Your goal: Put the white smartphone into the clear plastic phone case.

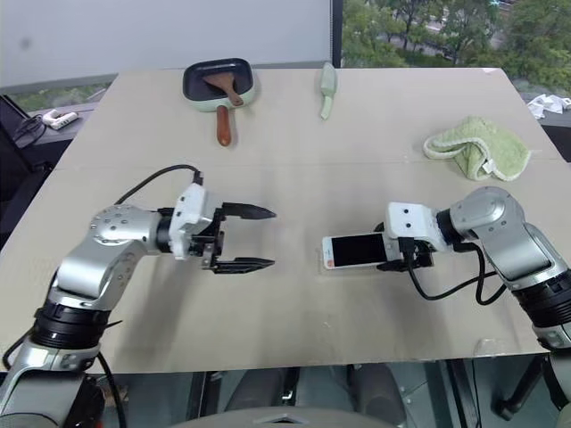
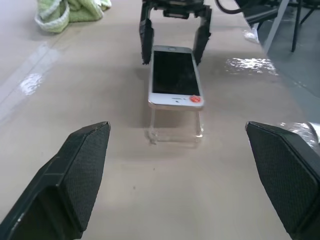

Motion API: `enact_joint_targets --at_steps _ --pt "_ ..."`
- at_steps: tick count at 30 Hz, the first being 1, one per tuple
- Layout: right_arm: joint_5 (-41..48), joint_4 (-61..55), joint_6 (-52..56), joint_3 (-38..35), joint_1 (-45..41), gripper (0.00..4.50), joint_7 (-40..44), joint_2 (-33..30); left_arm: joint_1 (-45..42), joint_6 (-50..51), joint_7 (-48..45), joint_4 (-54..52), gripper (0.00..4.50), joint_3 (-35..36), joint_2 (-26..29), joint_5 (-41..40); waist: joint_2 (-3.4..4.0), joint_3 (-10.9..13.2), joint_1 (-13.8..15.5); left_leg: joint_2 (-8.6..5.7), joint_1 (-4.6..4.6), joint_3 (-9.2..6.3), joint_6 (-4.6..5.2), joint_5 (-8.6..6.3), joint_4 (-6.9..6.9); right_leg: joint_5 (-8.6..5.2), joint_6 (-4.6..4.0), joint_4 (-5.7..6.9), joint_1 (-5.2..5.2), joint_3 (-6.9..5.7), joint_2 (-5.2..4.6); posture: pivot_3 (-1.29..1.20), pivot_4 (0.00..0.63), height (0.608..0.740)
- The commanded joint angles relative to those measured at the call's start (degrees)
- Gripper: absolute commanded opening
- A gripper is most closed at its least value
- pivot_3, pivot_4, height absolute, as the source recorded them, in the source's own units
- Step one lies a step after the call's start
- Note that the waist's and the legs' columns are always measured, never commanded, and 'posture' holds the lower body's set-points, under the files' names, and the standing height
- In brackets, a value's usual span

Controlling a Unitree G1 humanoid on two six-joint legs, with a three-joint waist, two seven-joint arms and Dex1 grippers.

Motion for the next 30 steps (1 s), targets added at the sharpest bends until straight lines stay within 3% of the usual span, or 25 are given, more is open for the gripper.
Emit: enact_joint_targets --at_steps 1,3,10,23,30 --pt "-0.6 -0.4 -1.1 -0.6 -0.5 3.06 -0.1 0.0 -2.5 0.5 -0.7 0.8 3.71 -0.5 -1.6 -1.2 0.0 0.0 0.0 0.01 0.0 0.0 0.0 0.0 0.01 0.0 0.0 0.0 0.0 0.0 0.0 0.0 0.15 0.74" --pt "-1.1 -0.4 -1.0 -0.4 -0.3 3.06 -0.2 0.0 -3.8 -0.2 -0.2 2.5 2.72 -1.7 -3.3 0.2 0.0 0.0 0.0 0.0 0.0 -0.02 0.0 0.0 0.01 0.0 0.0 -0.01 0.0 -0.01 0.0 0.0 0.15 0.74" --pt "-2.1 -2.0 1.7 0.2 0.1 3.06 -0.1 -0.2 -6.0 -0.6 2.1 5.0 0.06 -7.3 -8.2 5.2 -0.01 0.0 0.0 -0.16 -0.02 -0.02 -0.17 0.1 0.02 0.0 0.0 -0.02 0.0 0.01 -0.01 0.0 0.15 0.74" --pt "-5.7 -3.3 5.6 3.5 -1.9 3.06 1.2 -0.3 -6.5 -3.8 6.3 9.5 0.06 -13.3 -14.4 13.0 -0.01 0.0 0.1 -0.19 -0.02 -0.05 -0.18 0.11 0.07 0.0 0.01 0.01 0.01 0.01 -0.02 0.0 0.15 0.74" --pt "-6.4 -4.0 7.2 4.8 -2.6 3.06 1.7 -0.1 -5.3 -1.9 9.6 10.5 0.06 -16.5 -15.0 18.3 -0.01 0.0 0.1 -0.2 -0.01 -0.06 -0.17 0.1 0.07 0.0 0.01 0.01 0.02 0.01 -0.02 0.0 0.15 0.74"
